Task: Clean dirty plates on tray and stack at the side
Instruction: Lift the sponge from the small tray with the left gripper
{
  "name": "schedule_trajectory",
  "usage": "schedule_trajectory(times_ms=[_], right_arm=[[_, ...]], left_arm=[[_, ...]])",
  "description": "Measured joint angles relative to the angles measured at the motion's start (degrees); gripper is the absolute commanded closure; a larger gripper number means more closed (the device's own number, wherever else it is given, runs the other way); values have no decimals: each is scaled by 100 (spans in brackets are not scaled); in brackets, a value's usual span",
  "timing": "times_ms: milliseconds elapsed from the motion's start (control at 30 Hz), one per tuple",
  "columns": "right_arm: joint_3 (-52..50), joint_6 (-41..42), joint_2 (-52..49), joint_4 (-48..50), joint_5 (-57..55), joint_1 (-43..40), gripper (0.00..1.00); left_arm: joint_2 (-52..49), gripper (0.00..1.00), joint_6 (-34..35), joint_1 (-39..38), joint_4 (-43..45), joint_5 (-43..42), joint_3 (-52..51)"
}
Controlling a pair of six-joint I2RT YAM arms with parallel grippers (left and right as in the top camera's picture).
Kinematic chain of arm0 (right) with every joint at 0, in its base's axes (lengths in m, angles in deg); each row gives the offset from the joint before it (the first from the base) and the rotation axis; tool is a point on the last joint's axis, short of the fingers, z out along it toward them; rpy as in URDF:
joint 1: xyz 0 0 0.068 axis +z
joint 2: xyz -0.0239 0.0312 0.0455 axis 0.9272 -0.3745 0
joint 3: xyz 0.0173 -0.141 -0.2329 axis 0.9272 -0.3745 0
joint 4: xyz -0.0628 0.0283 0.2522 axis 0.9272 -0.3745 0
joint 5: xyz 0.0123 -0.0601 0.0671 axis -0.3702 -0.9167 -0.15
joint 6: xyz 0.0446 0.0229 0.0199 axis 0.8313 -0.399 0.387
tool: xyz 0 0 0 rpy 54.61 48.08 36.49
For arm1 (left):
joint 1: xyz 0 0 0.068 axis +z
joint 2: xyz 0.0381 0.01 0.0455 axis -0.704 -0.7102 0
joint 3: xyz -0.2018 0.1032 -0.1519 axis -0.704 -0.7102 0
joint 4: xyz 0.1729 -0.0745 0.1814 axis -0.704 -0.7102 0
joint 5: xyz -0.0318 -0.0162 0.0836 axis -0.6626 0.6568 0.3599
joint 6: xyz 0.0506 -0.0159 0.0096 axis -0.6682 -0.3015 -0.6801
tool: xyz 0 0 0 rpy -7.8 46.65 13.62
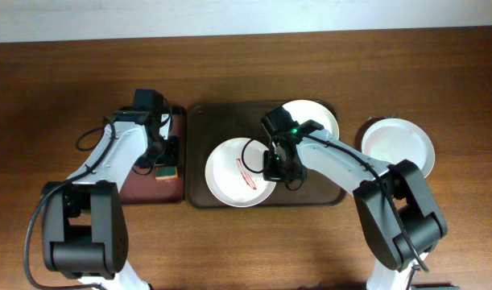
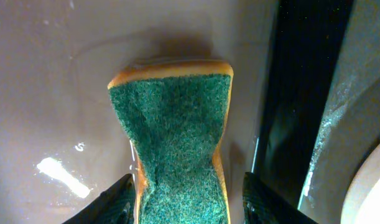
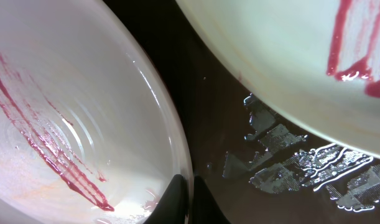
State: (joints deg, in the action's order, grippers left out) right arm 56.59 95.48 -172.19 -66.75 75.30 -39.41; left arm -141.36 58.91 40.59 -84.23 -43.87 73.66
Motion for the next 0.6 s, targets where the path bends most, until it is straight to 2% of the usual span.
schedule_trajectory(times_ms=[67,100,133,167,433,533,600], right_arm=[[0,-2,0,0,0,0,96],[0,0,4,-2,0,0,96],[0,0,9,-4,-7,0,96],[0,0,9,-7,-15,0,96],[0,-2,9,-9,-15,0,96],[0,-2,9,-17,-17,0,96],[0,0,9,-20,-17,0,96]], left_arm=[[0,51,24,0,120,0,-127],[0,62,46,0,240,0,-212],[0,79,63,0,321,0,-286],[0,100,81,0,376,0,-345],[0,100,120,2,481,-50,-367],[39,100,-72,2,350,-426,-168],[428,100,-173,9,431,-647,-20]])
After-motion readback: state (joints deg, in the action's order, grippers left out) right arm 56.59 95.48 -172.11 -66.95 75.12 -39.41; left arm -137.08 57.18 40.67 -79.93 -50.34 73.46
